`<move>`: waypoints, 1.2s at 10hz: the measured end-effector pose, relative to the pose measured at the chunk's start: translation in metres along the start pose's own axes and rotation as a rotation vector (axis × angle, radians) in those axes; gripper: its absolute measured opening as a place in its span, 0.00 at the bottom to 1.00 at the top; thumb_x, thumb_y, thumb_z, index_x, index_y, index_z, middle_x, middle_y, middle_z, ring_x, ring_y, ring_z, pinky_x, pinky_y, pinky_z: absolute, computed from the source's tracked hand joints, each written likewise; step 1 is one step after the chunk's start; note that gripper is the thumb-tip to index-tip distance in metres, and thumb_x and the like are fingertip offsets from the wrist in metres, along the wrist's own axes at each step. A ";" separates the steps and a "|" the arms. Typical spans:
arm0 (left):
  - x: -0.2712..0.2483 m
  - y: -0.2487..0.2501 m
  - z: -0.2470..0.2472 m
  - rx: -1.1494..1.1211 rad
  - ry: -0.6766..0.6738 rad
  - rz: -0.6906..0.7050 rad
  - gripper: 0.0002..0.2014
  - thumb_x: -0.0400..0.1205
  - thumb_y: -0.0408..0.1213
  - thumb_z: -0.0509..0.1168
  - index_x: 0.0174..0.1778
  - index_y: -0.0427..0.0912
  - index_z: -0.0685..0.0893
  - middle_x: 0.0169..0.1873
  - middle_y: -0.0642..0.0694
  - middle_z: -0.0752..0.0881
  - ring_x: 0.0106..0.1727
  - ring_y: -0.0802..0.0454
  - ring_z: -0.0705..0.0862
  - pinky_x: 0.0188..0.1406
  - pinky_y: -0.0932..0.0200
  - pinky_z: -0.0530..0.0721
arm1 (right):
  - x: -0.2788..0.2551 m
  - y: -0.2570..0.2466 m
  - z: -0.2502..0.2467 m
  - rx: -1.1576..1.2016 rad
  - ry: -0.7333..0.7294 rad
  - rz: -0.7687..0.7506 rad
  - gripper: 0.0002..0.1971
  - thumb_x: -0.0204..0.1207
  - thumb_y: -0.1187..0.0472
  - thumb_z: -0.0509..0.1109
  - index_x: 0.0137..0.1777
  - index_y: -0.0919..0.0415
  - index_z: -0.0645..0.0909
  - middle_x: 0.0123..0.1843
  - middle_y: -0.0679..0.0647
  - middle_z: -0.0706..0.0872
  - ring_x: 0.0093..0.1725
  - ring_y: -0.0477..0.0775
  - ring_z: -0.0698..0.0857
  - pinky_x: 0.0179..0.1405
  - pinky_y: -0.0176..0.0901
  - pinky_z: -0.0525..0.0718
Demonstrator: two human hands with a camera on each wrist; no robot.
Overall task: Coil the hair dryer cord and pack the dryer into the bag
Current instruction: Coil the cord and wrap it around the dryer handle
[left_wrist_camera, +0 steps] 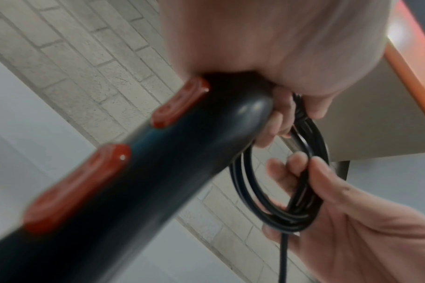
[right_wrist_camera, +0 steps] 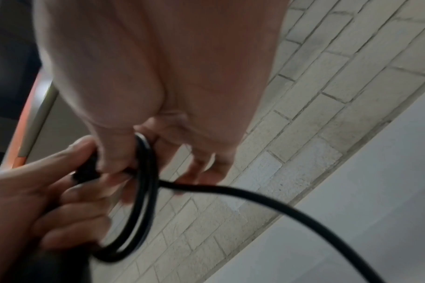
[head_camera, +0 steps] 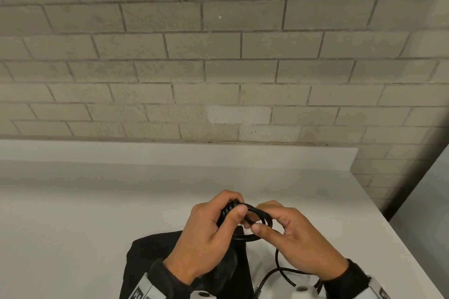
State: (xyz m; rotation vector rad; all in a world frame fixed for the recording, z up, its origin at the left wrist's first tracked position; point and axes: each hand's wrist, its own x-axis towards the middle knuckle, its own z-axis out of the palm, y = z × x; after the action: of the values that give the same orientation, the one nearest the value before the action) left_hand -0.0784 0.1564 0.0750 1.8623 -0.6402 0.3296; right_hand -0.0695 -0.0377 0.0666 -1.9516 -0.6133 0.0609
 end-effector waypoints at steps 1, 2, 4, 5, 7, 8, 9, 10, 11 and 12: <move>0.003 -0.009 -0.001 -0.011 0.072 -0.050 0.11 0.84 0.56 0.58 0.47 0.55 0.81 0.23 0.61 0.74 0.21 0.61 0.70 0.25 0.72 0.66 | -0.007 0.002 0.026 -0.148 0.493 -0.101 0.12 0.70 0.45 0.76 0.54 0.39 0.84 0.54 0.35 0.83 0.59 0.39 0.80 0.56 0.26 0.74; 0.005 -0.014 -0.002 0.029 0.127 -0.062 0.11 0.84 0.58 0.57 0.46 0.58 0.81 0.23 0.61 0.76 0.21 0.60 0.71 0.25 0.71 0.67 | -0.015 -0.006 0.052 -0.220 0.767 -0.248 0.05 0.68 0.52 0.78 0.41 0.48 0.85 0.37 0.43 0.79 0.39 0.37 0.79 0.39 0.21 0.73; 0.003 -0.013 0.002 0.022 0.119 -0.048 0.13 0.83 0.56 0.58 0.45 0.53 0.81 0.24 0.62 0.78 0.22 0.62 0.73 0.25 0.72 0.69 | -0.005 0.010 0.080 -0.522 0.529 0.055 0.18 0.78 0.42 0.60 0.61 0.48 0.82 0.31 0.32 0.67 0.34 0.40 0.74 0.27 0.24 0.68; 0.004 -0.015 0.001 0.033 0.131 -0.043 0.10 0.82 0.55 0.60 0.46 0.55 0.82 0.26 0.60 0.80 0.24 0.61 0.75 0.26 0.69 0.73 | -0.004 -0.001 0.080 -0.498 0.418 0.140 0.11 0.81 0.45 0.61 0.52 0.45 0.83 0.37 0.36 0.73 0.44 0.43 0.74 0.34 0.29 0.71; 0.004 -0.016 -0.006 0.037 0.109 0.006 0.05 0.82 0.51 0.66 0.47 0.56 0.84 0.32 0.53 0.84 0.30 0.58 0.80 0.33 0.68 0.77 | -0.021 -0.037 0.055 0.323 0.342 0.123 0.30 0.59 0.31 0.75 0.29 0.62 0.78 0.36 0.58 0.80 0.41 0.50 0.82 0.50 0.47 0.80; 0.006 -0.019 -0.005 0.035 0.141 -0.014 0.05 0.82 0.51 0.65 0.47 0.56 0.84 0.32 0.53 0.84 0.29 0.58 0.79 0.31 0.67 0.78 | -0.030 -0.021 0.058 0.288 0.339 0.087 0.26 0.58 0.33 0.79 0.35 0.58 0.82 0.48 0.52 0.87 0.58 0.48 0.85 0.59 0.39 0.77; 0.008 -0.022 -0.007 0.031 0.164 -0.035 0.07 0.82 0.52 0.66 0.47 0.55 0.84 0.32 0.51 0.84 0.29 0.54 0.81 0.30 0.59 0.83 | -0.035 -0.013 0.065 0.285 0.322 0.085 0.22 0.55 0.35 0.82 0.36 0.50 0.83 0.45 0.54 0.89 0.56 0.51 0.87 0.60 0.36 0.80; 0.011 -0.023 -0.008 0.036 0.169 -0.045 0.06 0.82 0.53 0.66 0.46 0.56 0.84 0.31 0.49 0.84 0.28 0.51 0.80 0.29 0.53 0.82 | -0.034 -0.018 0.065 0.653 0.321 0.211 0.32 0.42 0.37 0.87 0.33 0.62 0.80 0.24 0.65 0.81 0.26 0.61 0.85 0.33 0.41 0.84; 0.014 -0.027 -0.011 0.012 0.178 -0.069 0.04 0.82 0.48 0.67 0.46 0.54 0.85 0.29 0.57 0.82 0.27 0.61 0.78 0.29 0.64 0.77 | -0.039 -0.021 0.055 0.824 0.146 0.377 0.22 0.53 0.58 0.88 0.35 0.69 0.77 0.17 0.58 0.70 0.14 0.49 0.67 0.18 0.33 0.70; 0.016 -0.036 -0.020 -0.042 0.252 -0.132 0.06 0.80 0.48 0.67 0.46 0.53 0.86 0.28 0.61 0.81 0.27 0.62 0.76 0.29 0.63 0.76 | -0.055 -0.004 0.056 0.714 0.017 0.399 0.18 0.49 0.50 0.88 0.27 0.56 0.82 0.18 0.49 0.74 0.17 0.44 0.73 0.21 0.27 0.70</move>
State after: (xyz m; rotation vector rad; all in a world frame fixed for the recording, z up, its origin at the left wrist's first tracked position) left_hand -0.0430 0.1807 0.0625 1.7766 -0.3483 0.4518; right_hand -0.1360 -0.0137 0.0318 -1.3433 -0.1386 0.4498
